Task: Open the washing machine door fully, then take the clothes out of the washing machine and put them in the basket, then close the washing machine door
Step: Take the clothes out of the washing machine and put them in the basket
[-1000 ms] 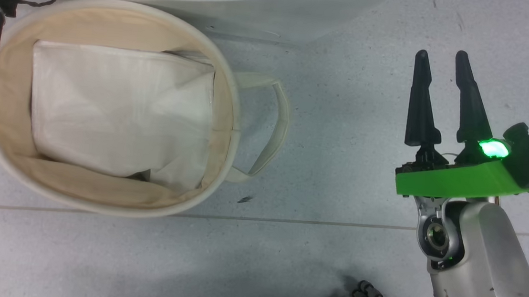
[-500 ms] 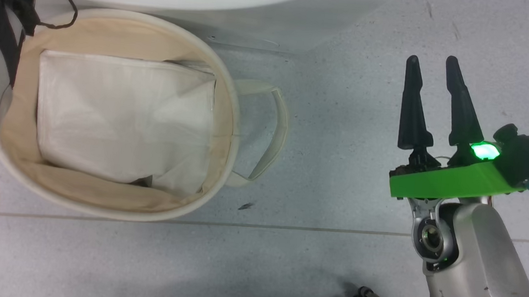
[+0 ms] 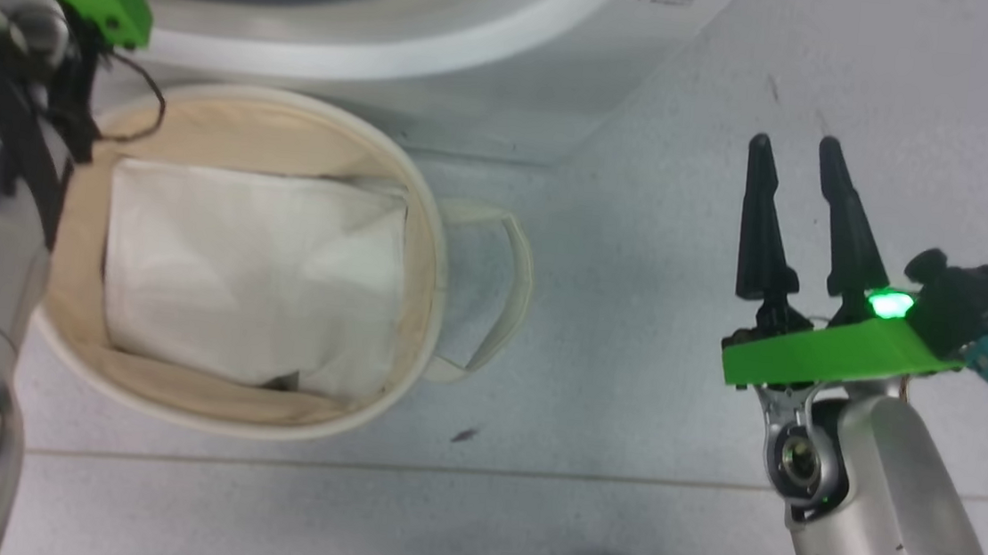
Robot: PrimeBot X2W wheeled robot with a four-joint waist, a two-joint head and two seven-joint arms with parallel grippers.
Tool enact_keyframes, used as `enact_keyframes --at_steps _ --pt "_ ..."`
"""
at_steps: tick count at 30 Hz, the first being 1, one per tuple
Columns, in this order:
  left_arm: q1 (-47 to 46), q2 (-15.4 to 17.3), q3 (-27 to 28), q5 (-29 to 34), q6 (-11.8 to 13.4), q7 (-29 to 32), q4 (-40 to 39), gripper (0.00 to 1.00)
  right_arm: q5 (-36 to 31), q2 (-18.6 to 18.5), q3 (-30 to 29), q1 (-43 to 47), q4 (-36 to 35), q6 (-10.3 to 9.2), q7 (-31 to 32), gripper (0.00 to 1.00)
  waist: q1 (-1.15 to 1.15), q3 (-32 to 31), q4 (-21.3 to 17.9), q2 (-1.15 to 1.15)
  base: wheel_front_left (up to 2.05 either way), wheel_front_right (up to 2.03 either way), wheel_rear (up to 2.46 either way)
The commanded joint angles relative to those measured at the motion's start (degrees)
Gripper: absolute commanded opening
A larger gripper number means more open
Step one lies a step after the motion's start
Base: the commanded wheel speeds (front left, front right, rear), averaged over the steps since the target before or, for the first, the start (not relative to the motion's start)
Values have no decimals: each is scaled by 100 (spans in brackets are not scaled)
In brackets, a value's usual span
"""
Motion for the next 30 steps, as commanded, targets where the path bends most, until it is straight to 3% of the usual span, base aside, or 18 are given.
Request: enact_keyframes --at_steps 1,6,10,14,20,30 --pt "67 206 23 -58 -28 -148 -295 0 -5 58 111 238 -96 5 -70 100 0 -308 78 0 0 0 0" --pt "874 146 -278 -409 -31 -299 -1178 0 -73 58 87 401 76 5 -70 100 0 -798 213 0 0 0 0" --pt "1562 329 -545 -685 -32 -327 -2031 0 -134 58 63 562 208 5 -70 100 0 -1197 364 0 0 0 0" --pt "2218 562 -354 -747 -32 -331 -2955 0 -147 44 73 701 301 5 -70 100 0 -1554 477 0 0 0 0" --pt "3181 650 -20 -691 -19 -332 -4077 0 -103 -16 129 850 400 5 -70 100 0 -1921 589 0 0 0 0" --pt "4977 759 104 -686 322 -247 -6270 0 -1 -134 223 1102 611 5 -70 100 0 -2618 774 0 0 0 0"
